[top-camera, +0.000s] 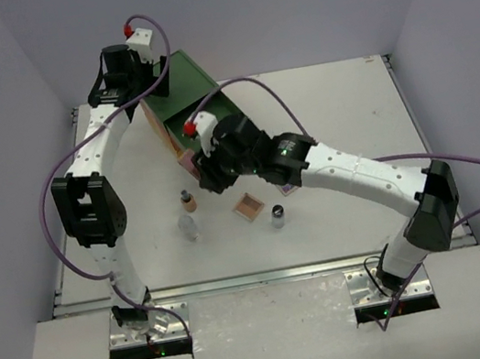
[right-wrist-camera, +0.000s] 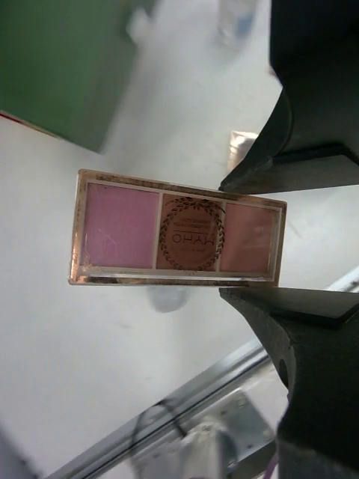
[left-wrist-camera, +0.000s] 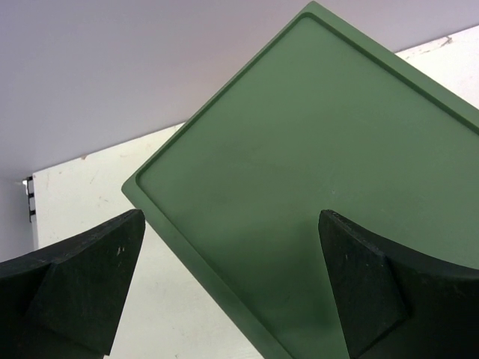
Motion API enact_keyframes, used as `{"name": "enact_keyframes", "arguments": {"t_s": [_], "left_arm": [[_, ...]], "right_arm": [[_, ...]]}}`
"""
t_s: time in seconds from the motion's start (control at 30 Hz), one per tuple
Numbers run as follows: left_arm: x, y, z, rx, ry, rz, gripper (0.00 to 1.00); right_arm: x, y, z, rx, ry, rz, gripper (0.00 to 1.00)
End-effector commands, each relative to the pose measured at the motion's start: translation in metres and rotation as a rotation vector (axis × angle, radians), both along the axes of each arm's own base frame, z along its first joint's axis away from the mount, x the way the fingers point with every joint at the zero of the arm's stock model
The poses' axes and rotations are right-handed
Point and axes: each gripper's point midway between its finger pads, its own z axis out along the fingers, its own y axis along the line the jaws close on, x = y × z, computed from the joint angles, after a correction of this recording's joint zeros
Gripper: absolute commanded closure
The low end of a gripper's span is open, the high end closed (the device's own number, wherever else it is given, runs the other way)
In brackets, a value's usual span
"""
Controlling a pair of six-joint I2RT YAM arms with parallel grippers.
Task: Organize the makeup
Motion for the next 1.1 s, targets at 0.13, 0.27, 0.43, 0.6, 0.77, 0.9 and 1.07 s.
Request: {"name": "enact_keyframes", "arguments": {"t_s": [0.13,0.27,0.43,0.6,0.77,0.9,1.07], "left_arm": [[0.017,0.002,0.006,-0.044,-0.026,0.038,0.00],[0.020,0.000,-0.003,-0.059,-0.003,0.042,0.00],[0.023,-0.004,-0.006,-0.077,0.004,0.031,0.00],[0.025,-0.005,-0.014,-0.070,0.021,0.028,0.00],[0.026,-0.004,-0.017,-0.070,0.026,0.036,0.00],[0.028,-0.002,-0.018,-0.059,0.025,0.046,0.00],[0.029,-0.001,-0.019,-0.055,0.023,0.047,0.00]], "right_arm": [[0.140,-0.008,0.082,0.189,-0.258,-0.137,1.00],[0.175,0.005,0.063,0.140,-0.288,-0.130,1.00],[0.192,0.010,0.048,0.107,-0.300,-0.088,1.00],[0.183,0.001,0.029,0.041,-0.305,0.003,1.00],[0.181,-0.002,0.024,0.033,-0.227,-0.026,1.00],[0.176,-0.001,0.014,0.072,-0.118,-0.094,0.91],[0.174,-0.005,0.016,0.081,-0.078,-0.144,0.42]]}}
